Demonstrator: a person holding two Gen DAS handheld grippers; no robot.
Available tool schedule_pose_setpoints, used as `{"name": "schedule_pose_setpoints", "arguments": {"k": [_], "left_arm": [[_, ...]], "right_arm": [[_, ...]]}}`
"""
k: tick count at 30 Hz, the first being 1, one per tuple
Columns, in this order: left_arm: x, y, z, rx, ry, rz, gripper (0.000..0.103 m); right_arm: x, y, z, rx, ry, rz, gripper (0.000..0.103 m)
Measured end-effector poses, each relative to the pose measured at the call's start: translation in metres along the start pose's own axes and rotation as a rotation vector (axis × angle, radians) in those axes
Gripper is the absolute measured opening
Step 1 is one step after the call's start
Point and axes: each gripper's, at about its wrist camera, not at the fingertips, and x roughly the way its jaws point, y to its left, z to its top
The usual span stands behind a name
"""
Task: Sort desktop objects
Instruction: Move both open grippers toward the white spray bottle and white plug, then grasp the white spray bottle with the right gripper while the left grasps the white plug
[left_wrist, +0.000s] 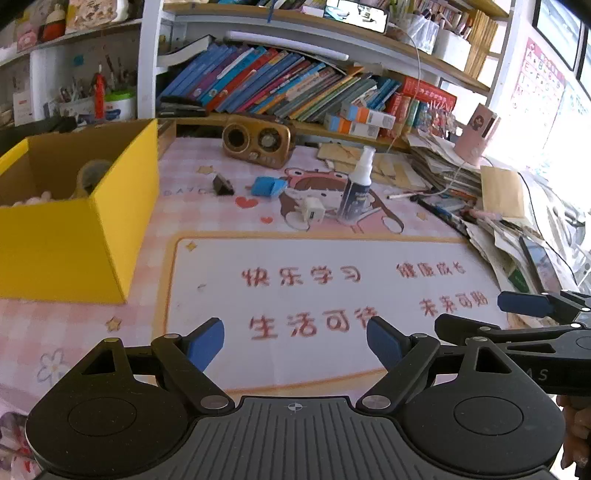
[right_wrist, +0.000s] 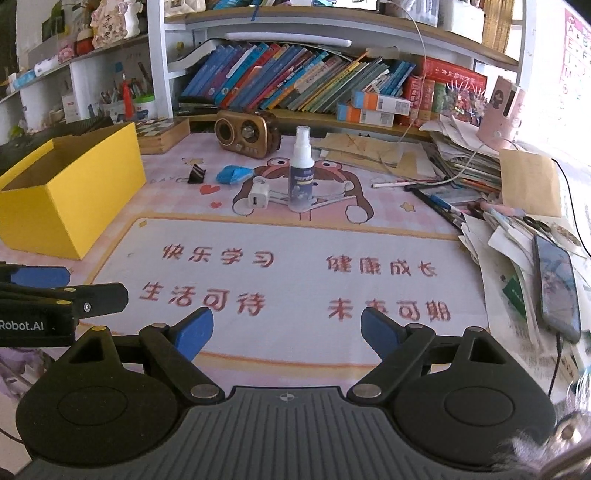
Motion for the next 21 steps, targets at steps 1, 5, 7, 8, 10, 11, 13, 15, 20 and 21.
{"name": "schedule_pose_setpoints", "arguments": {"k": [1,5,7,8,10,11,13,15,20,21], "left_arm": [[0.003,-0.002,0.003,0.001,-0.002,0.001,0.087],[0.015,-0.012,0.013,0.003,-0.009,0.010,0.087],[0.021,-0.015,0.017,0.002,-0.012,0.018,0.087],[0.023,-0.016,0.019,0.001,-0.013,0.022,0.087],[0.027,-0.019,0.022,-0.002,-0.015,0.030,0.087],[0.029,-0.020,0.024,-0.003,-0.016,0.035,0.087],[0.034,-0.022,0.026,-0.008,-0.016,0.045,0.087],[0.038,-0.023,0.029,-0.012,-0.014,0.053,0.087],[0.046,-0.026,0.037,-0.012,-0.020,0.080,0.087],[0.048,-0.026,0.039,-0.012,-0.023,0.087,0.087]], "right_arm": [[0.003,-0.004,0.003,-0.001,-0.002,0.005,0.086],[0.015,-0.018,0.013,0.004,-0.012,0.026,0.085],[0.020,-0.025,0.019,0.008,-0.017,0.036,0.085],[0.023,-0.028,0.021,0.007,-0.018,0.040,0.085],[0.029,-0.033,0.026,0.004,-0.020,0.051,0.085],[0.031,-0.036,0.028,0.002,-0.020,0.057,0.085],[0.037,-0.039,0.032,-0.001,-0.019,0.068,0.085],[0.042,-0.043,0.037,0.000,-0.019,0.080,0.085],[0.057,-0.053,0.047,0.023,-0.016,0.107,0.084],[0.061,-0.055,0.050,0.028,-0.017,0.112,0.084]]}}
